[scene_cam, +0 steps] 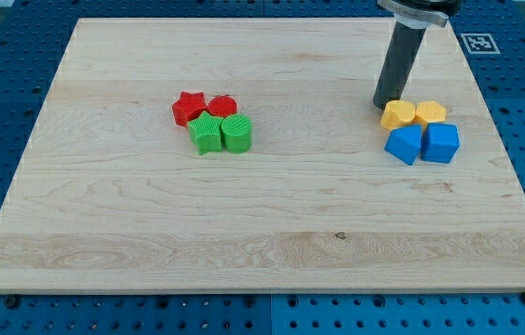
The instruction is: Push the blue cube along with the blue triangle a bit left
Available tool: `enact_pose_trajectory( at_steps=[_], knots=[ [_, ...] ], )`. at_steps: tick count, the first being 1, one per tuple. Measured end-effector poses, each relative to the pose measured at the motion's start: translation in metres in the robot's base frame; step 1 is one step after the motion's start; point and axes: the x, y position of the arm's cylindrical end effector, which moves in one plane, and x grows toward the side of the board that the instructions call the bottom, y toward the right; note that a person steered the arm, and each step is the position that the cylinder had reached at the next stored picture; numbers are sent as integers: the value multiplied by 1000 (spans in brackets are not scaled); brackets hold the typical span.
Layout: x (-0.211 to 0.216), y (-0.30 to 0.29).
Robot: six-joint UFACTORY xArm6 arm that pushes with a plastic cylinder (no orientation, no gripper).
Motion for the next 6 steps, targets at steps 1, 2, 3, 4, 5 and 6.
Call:
enact_pose_trajectory(
  at_steps=[1, 2, 3, 4, 5, 6],
  knots=[
    [0, 0],
    [-10, 0],
    [-31, 9],
    [-26, 57],
    [11, 86],
    [47, 88]
  ],
)
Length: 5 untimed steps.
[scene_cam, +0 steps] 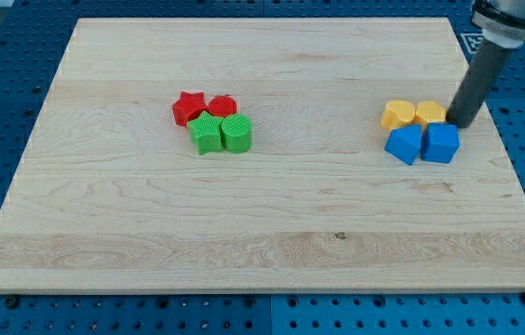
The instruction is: Push the blue cube along with the blue triangle a bit left
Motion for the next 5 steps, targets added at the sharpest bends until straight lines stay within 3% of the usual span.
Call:
enact_pose_trajectory(
  at_steps=[1, 5],
  knots=[
    [18, -16],
    [20, -95]
  ],
)
